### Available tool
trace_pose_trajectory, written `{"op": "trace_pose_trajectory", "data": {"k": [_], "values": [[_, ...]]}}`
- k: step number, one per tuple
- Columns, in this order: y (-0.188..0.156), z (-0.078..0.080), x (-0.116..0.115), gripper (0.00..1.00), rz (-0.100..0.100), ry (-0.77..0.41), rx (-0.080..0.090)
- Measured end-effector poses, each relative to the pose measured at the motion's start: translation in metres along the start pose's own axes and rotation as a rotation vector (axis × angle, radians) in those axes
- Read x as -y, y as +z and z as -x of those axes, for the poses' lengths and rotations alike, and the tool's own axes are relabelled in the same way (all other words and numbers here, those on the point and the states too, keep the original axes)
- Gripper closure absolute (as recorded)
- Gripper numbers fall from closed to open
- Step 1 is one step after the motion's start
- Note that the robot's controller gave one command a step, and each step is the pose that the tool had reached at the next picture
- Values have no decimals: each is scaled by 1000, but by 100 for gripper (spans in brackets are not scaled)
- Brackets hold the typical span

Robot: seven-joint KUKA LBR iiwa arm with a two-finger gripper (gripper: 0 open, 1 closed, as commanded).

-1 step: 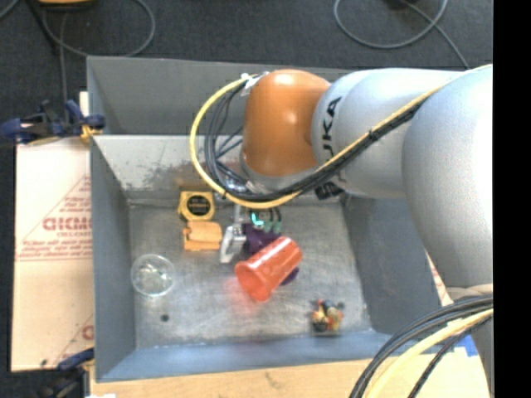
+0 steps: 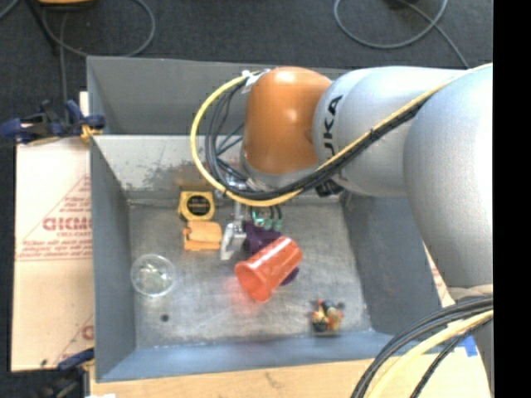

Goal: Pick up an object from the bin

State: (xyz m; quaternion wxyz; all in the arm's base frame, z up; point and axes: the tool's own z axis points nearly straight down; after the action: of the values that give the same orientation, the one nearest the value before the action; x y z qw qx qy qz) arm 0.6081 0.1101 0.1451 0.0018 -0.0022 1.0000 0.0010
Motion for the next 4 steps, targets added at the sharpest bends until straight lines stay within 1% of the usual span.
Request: {"op": "trace_pose_trajectory", "data": {"k": [1,2,3,4], "values": [[54,28,-31,100,-4,-155,18],[54,28,-31,100,-4,-154,18],[53,23,-29,100,1,-154,19],[53,23,-30,100,1,-152,19]]}}
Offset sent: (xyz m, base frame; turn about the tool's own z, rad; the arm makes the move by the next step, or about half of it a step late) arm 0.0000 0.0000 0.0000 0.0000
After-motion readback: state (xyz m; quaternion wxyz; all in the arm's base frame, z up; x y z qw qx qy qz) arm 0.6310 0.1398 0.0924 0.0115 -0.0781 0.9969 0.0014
